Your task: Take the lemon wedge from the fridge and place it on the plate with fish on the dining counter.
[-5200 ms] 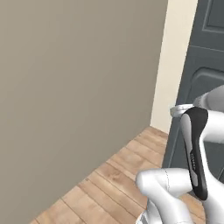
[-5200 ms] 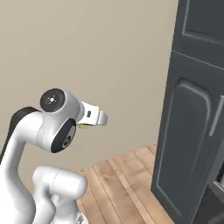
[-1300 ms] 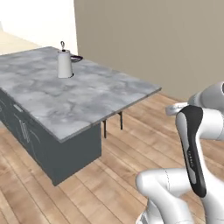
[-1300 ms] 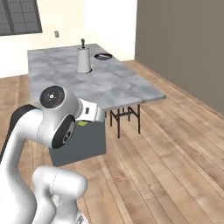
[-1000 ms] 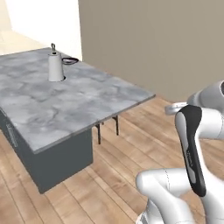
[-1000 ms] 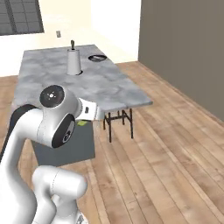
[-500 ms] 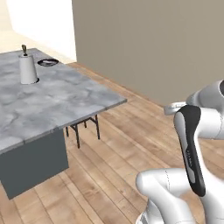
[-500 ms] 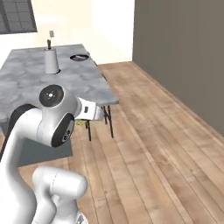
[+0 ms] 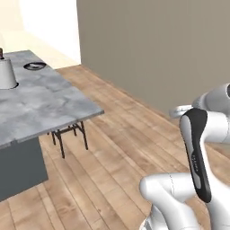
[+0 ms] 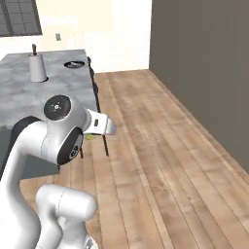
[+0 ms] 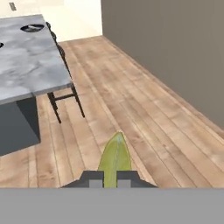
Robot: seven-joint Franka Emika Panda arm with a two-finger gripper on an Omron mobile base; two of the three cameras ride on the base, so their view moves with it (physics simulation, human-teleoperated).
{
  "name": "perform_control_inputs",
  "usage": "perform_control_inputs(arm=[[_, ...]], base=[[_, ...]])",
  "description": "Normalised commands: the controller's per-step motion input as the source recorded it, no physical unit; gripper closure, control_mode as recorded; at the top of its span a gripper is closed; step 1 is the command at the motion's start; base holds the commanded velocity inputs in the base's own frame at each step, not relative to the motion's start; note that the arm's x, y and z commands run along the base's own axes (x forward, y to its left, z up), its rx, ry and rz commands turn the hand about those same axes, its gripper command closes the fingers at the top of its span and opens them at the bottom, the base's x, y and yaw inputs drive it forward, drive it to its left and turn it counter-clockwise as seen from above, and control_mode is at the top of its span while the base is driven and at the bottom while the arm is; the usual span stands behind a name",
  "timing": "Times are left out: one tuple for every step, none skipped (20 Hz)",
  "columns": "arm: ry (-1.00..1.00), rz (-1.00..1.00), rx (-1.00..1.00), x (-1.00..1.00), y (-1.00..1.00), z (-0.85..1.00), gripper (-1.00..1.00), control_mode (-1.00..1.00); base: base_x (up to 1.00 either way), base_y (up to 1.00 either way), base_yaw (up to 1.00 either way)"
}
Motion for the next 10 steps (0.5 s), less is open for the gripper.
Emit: perform_control_inputs(arm=[[0.0,0.0,0.0,0.0,0.0,0.0,1.0,1.0],[0.0,0.0,0.0,0.0,0.0,0.0,1.0,1.0],[0.0,0.0,0.0,0.0,0.0,0.0,1.0,1.0],[0.0,0.0,0.0,0.0,0.0,0.0,1.0,1.0],[0.0,0.0,0.0,0.0,0.0,0.0,1.0,1.0],[0.0,0.0,0.0,0.0,0.0,0.0,1.0,1.0],[0.0,0.0,0.0,0.0,0.0,0.0,1.0,1.0],[0.0,0.0,0.0,0.0,0.0,0.0,1.0,1.0],[0.0,0.0,0.0,0.0,0.0,0.0,1.0,1.0],[0.0,0.0,0.0,0.0,0.0,0.0,1.0,1.0]], base=[[0.81,-1.0,0.31],[0.87,-0.96,0.33],[0.94,-0.89,0.36],[0.96,-0.89,0.36],[0.97,-0.89,0.36],[0.99,-0.89,0.36],[1.0,-0.87,0.35],[1.0,-0.86,0.35],[1.0,-0.81,0.35],[1.0,-0.79,0.35]])
